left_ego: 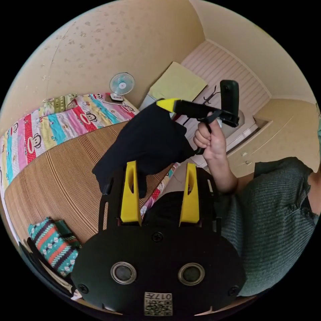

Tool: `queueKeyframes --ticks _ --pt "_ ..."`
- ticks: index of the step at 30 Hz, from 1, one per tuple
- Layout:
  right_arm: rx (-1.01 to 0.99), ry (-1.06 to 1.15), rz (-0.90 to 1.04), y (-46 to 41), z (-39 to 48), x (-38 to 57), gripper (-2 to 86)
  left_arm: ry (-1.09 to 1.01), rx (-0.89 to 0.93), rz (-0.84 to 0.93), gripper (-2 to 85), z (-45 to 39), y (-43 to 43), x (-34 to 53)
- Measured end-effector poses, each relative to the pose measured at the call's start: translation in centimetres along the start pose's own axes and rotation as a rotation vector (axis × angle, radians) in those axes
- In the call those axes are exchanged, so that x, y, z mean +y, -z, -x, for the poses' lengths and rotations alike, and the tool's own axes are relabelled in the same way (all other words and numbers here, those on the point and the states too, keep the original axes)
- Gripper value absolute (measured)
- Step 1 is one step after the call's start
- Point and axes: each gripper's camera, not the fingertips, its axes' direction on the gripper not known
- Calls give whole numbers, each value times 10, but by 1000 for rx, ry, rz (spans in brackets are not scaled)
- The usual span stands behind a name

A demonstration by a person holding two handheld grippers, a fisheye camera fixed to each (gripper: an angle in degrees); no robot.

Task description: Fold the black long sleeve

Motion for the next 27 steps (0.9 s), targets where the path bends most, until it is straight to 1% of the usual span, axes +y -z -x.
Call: queueKeyframes --ticks 1,2,3,4,5,6,7,8,10,11,12,14,15,16,19,23,27 --pt "27 7 -6 -1 11 -1 7 -4 -22 12 189 -7 -9 -3" --pt "40 13 -12 -1 16 -1 7 4 -93 43 179 -18 -26 -7" --pt "61 31 -21 -1 25 0 8 24 -181 71 151 -25 -39 -10" --pt "71 49 -29 -2 33 1 8 33 -218 77 128 -27 -44 -10" --pt "72 56 -34 -2 36 2 9 38 -258 62 83 -32 -49 -8" --pt "78 65 -47 -1 40 5 10 3 -251 19 38 -38 -46 -5" --pt "96 68 -71 1 41 10 11 -21 -228 -5 31 -40 -43 -2" --pt "105 68 -85 2 40 14 12 -60 -161 -53 17 -42 -36 2" --pt "91 53 -121 7 28 28 15 -98 -11 -161 4 -38 -18 10" --pt "71 47 -120 7 24 32 16 -94 107 -246 0 -30 -4 15" --pt "14 28 -111 6 13 40 17 -72 212 -317 -4 -19 7 18" --pt "-127 15 -121 2 -3 56 18 -53 316 -388 -6 -8 18 19" --pt "-250 30 -140 -1 -11 70 18 -55 350 -429 -7 -7 22 20" --pt "-363 47 -165 -5 -17 86 18 -61 358 -443 -7 -8 24 20" --pt "-507 100 -222 -19 -21 134 19 -108 364 -505 -8 -22 34 21" --pt "-529 107 -175 -45 -16 186 44 -201 379 -531 -8 -51 48 23" --pt "-501 10 -131 -75 -23 228 171 -332 370 -549 -8 -86 71 28"
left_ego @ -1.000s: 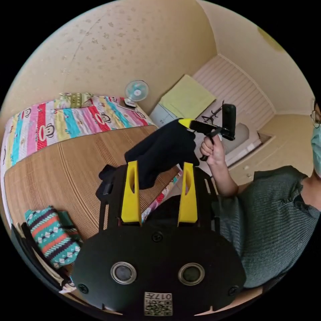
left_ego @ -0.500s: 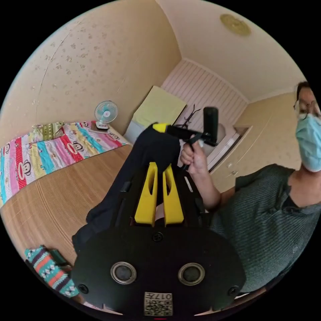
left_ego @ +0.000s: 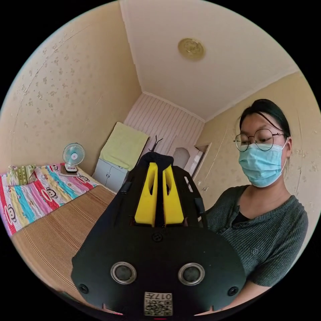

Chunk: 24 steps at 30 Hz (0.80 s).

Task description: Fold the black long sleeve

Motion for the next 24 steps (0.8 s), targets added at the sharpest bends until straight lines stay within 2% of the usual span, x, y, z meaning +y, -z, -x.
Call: queueKeyframes --ticks 3,6,8,12,14,21,24 --pt "4 -2 26 -14 -9 12 225 -41 -37 -45 -8 -25 11 -9" --pt "125 -23 59 -31 -16 9 220 -98 -38 -73 -8 -47 20 -16" --pt "212 -26 46 -38 -21 2 197 -131 -23 -81 -8 -58 26 -19" --pt "323 21 53 -46 -30 -29 52 -167 -27 -119 -8 -80 43 -16" --pt "363 48 41 -43 -31 -41 50 -172 -27 -127 -8 -85 52 -13" --pt "199 144 -4 -49 -24 -49 75 -171 69 -196 -9 -92 80 2" --pt "104 150 -91 -45 -22 -37 40 -172 126 -185 -8 -91 87 5"
